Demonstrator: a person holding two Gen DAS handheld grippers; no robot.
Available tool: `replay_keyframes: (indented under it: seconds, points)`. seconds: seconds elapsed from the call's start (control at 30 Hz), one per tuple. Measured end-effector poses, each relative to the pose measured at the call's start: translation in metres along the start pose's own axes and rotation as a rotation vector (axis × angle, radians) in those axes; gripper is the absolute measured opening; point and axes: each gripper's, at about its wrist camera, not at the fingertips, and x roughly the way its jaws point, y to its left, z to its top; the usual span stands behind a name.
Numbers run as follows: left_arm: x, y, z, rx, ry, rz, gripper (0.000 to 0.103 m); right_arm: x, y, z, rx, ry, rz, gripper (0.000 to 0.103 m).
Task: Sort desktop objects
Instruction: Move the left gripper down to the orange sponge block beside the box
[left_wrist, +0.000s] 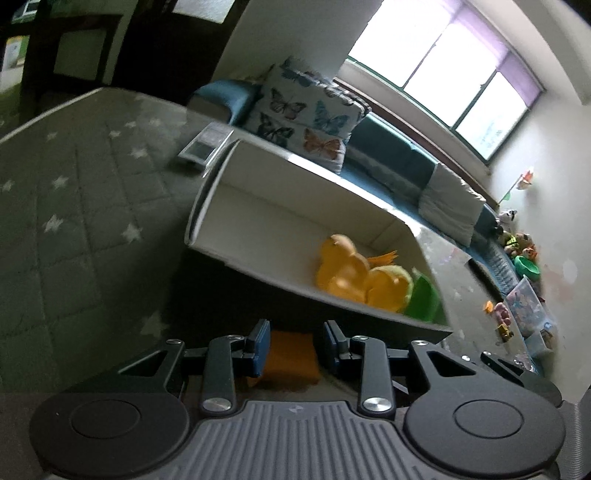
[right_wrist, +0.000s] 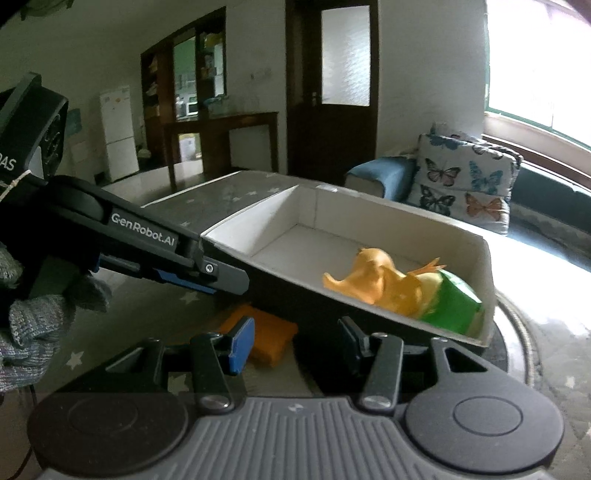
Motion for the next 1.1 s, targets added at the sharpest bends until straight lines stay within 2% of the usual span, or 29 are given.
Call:
replay_keyframes:
  seconds: [0.13, 0.17, 0.23, 0.6, 0.83, 1.1]
  points:
    - [0.003, 0.007, -0.004, -0.016, 0.017, 0.008, 0.035, 0.011, 0.007, -0.001, -0.012, 0.028, 0.033, 0.052]
    - [0.003, 0.008, -0.004, -0.018, 0.019, 0.007, 0.035, 0.015, 0.008, -0.002, -0.015, 0.034, 0.040, 0.061]
    - [0.004, 0.010, -0.005, -0.023, 0.023, 0.007, 0.035, 0.021, 0.010, -0.003, -0.023, 0.048, 0.051, 0.066]
    - [0.018, 0.020, -0.002, -0.065, 0.051, 0.013, 0.035, 0.057, 0.018, -0.009, -0.033, 0.114, 0.092, 0.066]
    - [0.027, 0.024, 0.001, -0.115, 0.056, -0.009, 0.035, 0.068, 0.017, -0.011, -0.013, 0.125, 0.083, 0.066]
    - [0.038, 0.023, 0.001, -0.116, 0.082, -0.002, 0.036, 0.074, 0.020, -0.012, -0.008, 0.134, 0.086, 0.064]
